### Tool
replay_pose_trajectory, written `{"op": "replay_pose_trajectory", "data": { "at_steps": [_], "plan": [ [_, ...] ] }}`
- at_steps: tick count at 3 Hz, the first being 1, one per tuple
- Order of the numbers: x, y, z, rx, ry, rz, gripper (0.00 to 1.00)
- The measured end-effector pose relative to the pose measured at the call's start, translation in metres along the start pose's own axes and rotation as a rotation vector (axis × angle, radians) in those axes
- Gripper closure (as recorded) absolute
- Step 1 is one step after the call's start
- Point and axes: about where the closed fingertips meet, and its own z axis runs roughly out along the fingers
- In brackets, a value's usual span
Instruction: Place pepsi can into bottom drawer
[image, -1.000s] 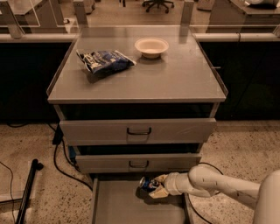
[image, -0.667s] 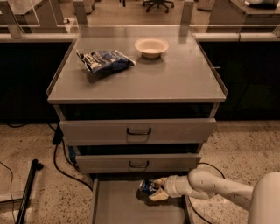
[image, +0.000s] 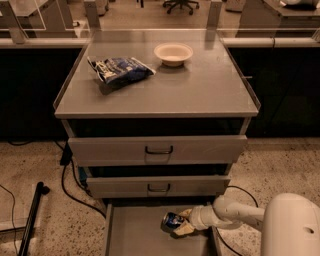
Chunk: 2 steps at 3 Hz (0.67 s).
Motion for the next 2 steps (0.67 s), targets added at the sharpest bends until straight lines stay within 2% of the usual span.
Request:
{"op": "replay_pose_trajectory", "data": {
  "at_steps": [1,2],
  "plan": [
    [0.000,0.000,0.000,0.000,0.001,0.000,1.00],
    [0.013,0.012,0.026,-0.046,0.005,0.022,1.00]
  ]
}}
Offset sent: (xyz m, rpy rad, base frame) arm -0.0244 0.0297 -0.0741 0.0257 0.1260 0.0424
